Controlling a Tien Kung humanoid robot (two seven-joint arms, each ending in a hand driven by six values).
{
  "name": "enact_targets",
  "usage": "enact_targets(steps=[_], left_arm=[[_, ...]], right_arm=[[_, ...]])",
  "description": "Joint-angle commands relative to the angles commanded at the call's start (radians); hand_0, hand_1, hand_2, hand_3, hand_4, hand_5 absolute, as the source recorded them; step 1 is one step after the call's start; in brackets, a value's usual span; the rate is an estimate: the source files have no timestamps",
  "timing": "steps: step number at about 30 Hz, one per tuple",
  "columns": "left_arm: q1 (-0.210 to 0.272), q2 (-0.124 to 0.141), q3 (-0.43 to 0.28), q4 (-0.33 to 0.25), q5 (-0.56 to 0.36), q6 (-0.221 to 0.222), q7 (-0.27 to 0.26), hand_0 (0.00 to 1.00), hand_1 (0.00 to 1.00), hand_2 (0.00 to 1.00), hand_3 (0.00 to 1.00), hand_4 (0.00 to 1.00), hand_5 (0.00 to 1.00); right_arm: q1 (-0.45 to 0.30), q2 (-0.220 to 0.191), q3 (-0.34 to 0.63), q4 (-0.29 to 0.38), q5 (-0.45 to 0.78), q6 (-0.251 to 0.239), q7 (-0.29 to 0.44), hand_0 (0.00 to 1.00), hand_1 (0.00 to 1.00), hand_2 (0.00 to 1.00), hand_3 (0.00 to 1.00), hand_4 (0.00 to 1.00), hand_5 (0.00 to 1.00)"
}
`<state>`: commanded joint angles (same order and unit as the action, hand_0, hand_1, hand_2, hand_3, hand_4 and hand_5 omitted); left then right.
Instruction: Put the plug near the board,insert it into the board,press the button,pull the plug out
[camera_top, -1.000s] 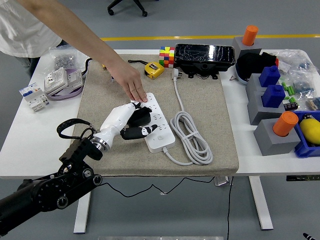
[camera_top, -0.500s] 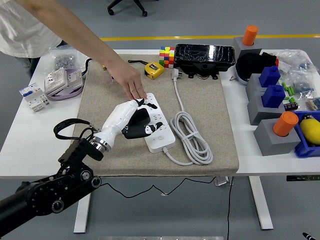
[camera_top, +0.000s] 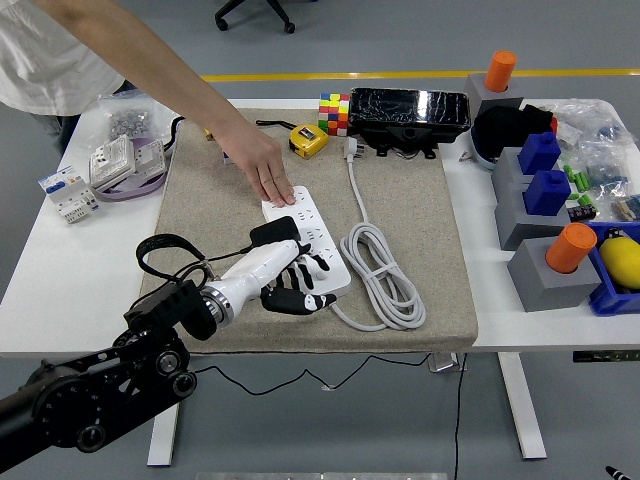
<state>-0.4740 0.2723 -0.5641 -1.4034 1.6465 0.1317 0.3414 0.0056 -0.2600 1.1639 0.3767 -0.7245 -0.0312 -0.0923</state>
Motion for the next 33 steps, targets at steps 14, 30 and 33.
enact_targets(steps=[14,30,33], left_arm=[[0.003,0.008,0.000,-0.019,-0.010,-0.062,0.067,0.075,0.060,0.121,0.911,0.769,0.200],[0.005,0.016,0.002,-0.037,-0.032,-0.096,0.071,0.074,0.059,0.121,0.859,0.770,0.197],[0.005,0.016,0.001,-0.038,-0.033,-0.093,0.068,0.074,0.059,0.121,0.859,0.770,0.197]], right_arm=[[0.001,-0.001,-0.005,0.000,0.002,0.000,0.000,0.539,0.640,0.654,0.557,0.896,0.418],[0.001,-0.001,-0.007,0.001,0.003,0.000,0.001,0.537,0.640,0.654,0.556,0.896,0.418],[-0.001,-0.001,-0.007,0.000,0.003,0.000,0.000,0.537,0.640,0.654,0.556,0.896,0.418]])
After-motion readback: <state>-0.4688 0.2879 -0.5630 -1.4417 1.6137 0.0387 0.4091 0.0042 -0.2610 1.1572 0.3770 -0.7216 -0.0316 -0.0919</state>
